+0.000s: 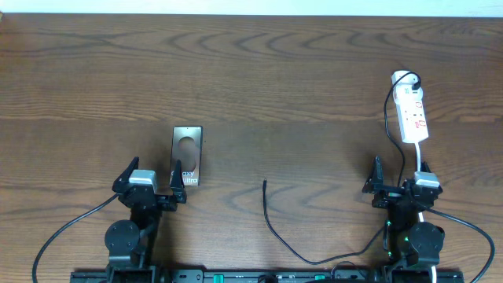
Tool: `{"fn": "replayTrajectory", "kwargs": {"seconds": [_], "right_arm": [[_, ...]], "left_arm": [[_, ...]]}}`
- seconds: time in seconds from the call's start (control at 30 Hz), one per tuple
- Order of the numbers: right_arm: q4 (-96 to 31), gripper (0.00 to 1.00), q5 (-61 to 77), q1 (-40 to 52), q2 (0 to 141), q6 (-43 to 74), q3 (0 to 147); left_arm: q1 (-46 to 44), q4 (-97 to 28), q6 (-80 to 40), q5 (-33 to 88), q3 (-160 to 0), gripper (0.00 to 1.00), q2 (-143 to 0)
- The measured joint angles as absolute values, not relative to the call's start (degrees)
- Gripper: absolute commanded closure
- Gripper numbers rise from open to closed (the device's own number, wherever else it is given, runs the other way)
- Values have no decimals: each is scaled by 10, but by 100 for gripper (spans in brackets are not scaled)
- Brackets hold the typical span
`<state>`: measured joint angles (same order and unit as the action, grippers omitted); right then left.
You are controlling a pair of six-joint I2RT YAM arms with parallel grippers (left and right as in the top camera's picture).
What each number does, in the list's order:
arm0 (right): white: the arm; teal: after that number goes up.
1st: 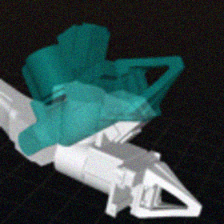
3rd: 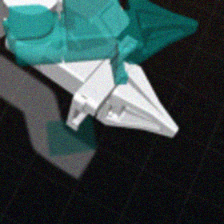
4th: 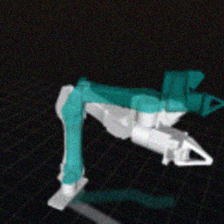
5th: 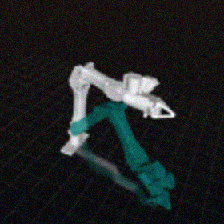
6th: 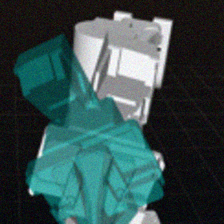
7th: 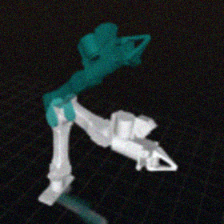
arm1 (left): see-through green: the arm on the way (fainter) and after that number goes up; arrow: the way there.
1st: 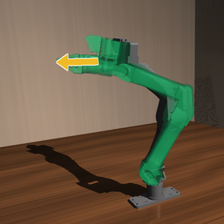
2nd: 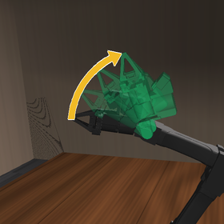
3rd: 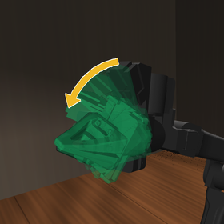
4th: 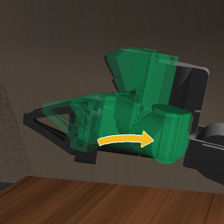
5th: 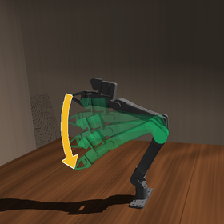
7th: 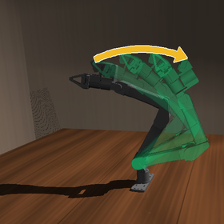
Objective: Plug charger to phone and switch on socket
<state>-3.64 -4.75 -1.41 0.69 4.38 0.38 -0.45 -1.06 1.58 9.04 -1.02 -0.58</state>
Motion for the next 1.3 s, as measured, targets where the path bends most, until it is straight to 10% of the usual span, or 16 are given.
{"fn": "replayTrajectory", "kwargs": {"seconds": [0.57, 1.3], "right_arm": [[-36, 1, -48, -14, 7, 44, 4], [-36, 1, -50, -14, 7, 44, 4]], "left_arm": [[-4, -52, 0, 91, -106, 8, -73], [-5, -521, -1, 93, -762, 8, -785]]}}
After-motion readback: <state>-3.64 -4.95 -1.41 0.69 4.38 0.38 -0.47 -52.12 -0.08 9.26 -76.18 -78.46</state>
